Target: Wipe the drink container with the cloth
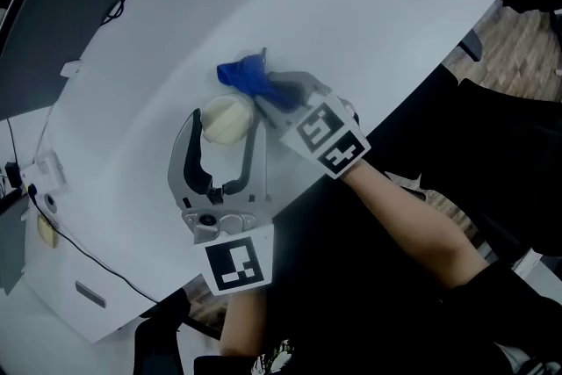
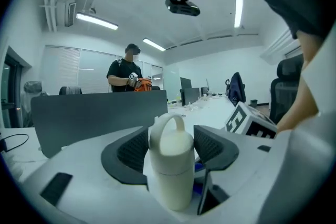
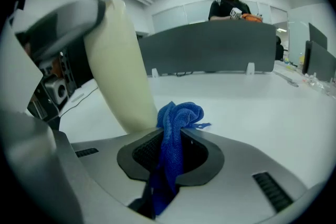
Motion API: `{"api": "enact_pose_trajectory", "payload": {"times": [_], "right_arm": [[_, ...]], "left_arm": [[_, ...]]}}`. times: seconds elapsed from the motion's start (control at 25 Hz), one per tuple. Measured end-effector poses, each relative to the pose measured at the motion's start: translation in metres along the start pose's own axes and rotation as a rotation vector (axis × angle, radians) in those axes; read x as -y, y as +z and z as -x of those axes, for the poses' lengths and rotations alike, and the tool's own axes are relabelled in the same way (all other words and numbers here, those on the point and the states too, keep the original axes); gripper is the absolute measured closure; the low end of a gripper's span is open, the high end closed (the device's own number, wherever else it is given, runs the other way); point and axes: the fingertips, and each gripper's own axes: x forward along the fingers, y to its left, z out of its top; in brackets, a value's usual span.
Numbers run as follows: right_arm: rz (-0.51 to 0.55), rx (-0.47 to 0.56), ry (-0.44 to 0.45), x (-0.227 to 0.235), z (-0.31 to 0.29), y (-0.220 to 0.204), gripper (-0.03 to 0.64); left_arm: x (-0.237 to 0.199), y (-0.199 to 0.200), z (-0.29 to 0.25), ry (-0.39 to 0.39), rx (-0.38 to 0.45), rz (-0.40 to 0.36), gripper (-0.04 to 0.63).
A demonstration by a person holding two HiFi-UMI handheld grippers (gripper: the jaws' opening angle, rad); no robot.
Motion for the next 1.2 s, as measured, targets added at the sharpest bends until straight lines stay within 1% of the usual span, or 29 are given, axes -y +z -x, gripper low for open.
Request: {"api": "enact_pose_trajectory", "payload": {"times": [0.04,0.12,0.2,0.28,0.36,0.48,0.56,0.64,0.8,1.04,1.12,1.16,1.2], "right_arm": [[-0.006,0.058,-0.006,0.001,0.011,0.01,0.555],[-0.033,0.187,-0.006,0.001,0.041,0.041,0.554],[-0.062,0.316,0.032,-0.004,0.074,0.083,0.554],[-0.062,0.406,0.081,-0.011,0.102,0.116,0.554],[-0.073,0.431,0.117,-0.016,0.112,0.126,0.554],[-0.107,0.405,0.14,-0.019,0.097,0.112,0.554],[-0.133,0.387,0.129,-0.018,0.084,0.099,0.554],[-0.137,0.335,0.097,-0.012,0.068,0.083,0.556],[-0.057,0.174,0.052,-0.001,0.025,0.046,0.566],[-0.008,-0.034,0.01,0.008,-0.017,0.005,0.569],[0.02,-0.065,-0.001,0.01,-0.019,0.003,0.569],[0.027,-0.07,-0.006,0.01,-0.019,0.003,0.568],[0.03,-0.071,-0.011,0.01,-0.019,0.004,0.568]], "left_arm": [[0.002,0.0,0.0,-0.038,0.014,-0.023,0.33],[0.002,-0.002,0.002,-0.156,0.041,-0.08,0.33],[-0.002,-0.008,0.005,-0.297,0.053,-0.118,0.334],[-0.003,-0.011,0.007,-0.422,0.053,-0.133,0.339],[-0.002,-0.008,0.006,-0.513,0.064,-0.135,0.339],[0.0,-0.001,0.001,-0.593,0.082,-0.136,0.341],[0.001,0.0,0.0,-0.62,0.084,-0.134,0.341],[0.0,0.0,0.0,-0.633,0.087,-0.132,0.341],[0.002,0.001,0.0,-0.648,0.102,-0.129,0.339],[0.003,0.0,0.002,-0.675,0.119,-0.118,0.339],[0.003,0.001,0.0,-0.656,0.115,-0.13,0.339],[0.002,-0.001,0.0,-0.62,0.094,-0.151,0.339],[-0.001,-0.003,0.001,-0.564,0.064,-0.179,0.331]]}}
